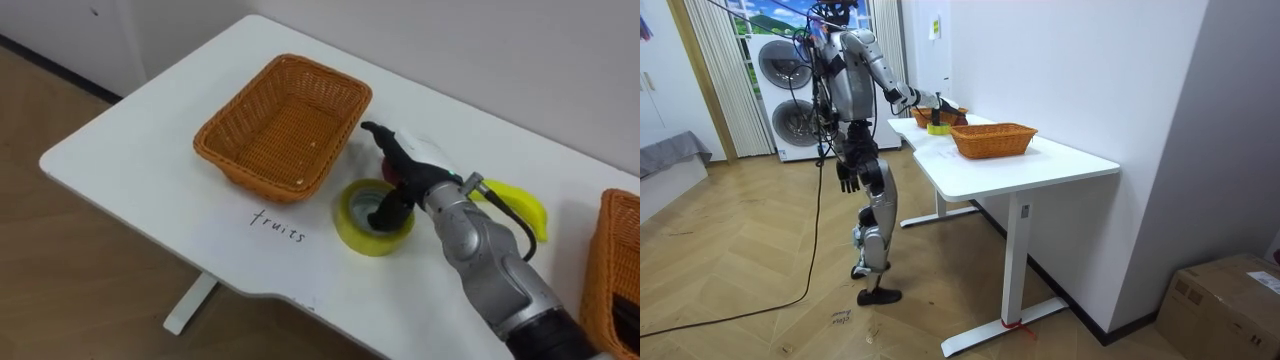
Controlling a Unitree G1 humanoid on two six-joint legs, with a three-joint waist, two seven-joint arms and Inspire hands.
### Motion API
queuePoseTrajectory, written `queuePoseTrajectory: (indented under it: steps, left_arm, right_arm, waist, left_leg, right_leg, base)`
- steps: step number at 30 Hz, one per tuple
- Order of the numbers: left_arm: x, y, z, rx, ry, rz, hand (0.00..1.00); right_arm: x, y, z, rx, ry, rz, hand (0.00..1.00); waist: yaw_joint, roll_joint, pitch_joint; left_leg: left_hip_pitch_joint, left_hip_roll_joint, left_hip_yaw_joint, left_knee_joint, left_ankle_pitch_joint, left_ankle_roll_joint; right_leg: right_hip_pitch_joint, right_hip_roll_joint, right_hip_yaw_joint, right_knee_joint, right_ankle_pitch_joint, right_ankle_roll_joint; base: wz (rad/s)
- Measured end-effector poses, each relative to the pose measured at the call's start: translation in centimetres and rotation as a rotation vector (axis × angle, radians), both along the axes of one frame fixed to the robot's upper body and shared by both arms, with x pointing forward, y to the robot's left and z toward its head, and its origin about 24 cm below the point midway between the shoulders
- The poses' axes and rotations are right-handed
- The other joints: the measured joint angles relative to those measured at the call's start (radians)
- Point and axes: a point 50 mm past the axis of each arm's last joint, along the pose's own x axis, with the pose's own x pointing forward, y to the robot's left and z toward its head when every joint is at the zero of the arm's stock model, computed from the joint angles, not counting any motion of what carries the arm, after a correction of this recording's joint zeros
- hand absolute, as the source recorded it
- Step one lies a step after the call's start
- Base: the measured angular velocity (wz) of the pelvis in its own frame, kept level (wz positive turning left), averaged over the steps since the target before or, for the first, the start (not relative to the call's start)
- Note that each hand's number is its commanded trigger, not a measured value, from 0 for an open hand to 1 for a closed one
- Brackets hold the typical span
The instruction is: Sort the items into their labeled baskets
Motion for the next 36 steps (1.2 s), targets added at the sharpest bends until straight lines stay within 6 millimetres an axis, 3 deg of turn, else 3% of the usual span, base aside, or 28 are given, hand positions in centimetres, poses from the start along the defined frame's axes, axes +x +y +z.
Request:
queuePoseTrajectory:
  steps: [14,29,36]
  left_arm:
    - [0.46,-0.08,0.08,0.027,-0.018,-0.018,0.0]
    - [0.48,0.0,0.14,0.052,-0.028,-0.013,0.0]
    - [0.42,0.03,0.13,0.035,-0.02,-0.017,0.0]
  right_arm:
    - [-0.22,0.91,-0.23,-0.033,0.011,0.04,0.0]
    - [-0.27,0.94,-0.35,-0.044,0.035,0.054,0.0]
    - [0.24,0.76,0.06,-0.058,0.078,0.085,0.0]
  waist:
    - [0.0,0.025,-0.0083]
    - [-0.001,0.021,-0.0103]
    - [-0.001,0.0,-0.0035]
  left_leg:
    - [0.0,-0.002,0.003,0.0,0.001,0.002]
    - [0.002,-0.002,0.003,0.0,0.001,0.002]
    - [0.002,-0.002,0.005,-0.001,0.001,0.002]
  right_leg:
    - [-0.002,-0.002,-0.001,0.001,0.0,0.0]
    - [0.001,-0.003,-0.005,0.001,0.0,0.0]
    - [0.002,-0.004,-0.012,0.001,0.0,0.0]
  base:
    - [0.0]
    - [0.0]
    - [0.0]
